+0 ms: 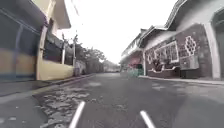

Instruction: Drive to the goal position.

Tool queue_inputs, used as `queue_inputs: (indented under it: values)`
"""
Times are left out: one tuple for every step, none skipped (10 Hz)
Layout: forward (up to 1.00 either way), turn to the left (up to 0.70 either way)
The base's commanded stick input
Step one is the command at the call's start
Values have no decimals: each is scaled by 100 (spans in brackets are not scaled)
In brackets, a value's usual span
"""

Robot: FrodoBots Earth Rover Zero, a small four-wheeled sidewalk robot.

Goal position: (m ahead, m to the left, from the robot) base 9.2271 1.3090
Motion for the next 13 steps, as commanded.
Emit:
queue_inputs:
  values:
    - [70, 0]
    - [70, 0]
    - [70, 0]
    - [70, 0]
    - [70, 0]
    - [70, 0]
    - [70, 0]
    - [70, 0]
    - [70, 0]
    - [70, 0]
    - [70, 0]
    - [70, 0]
    - [70, 0]
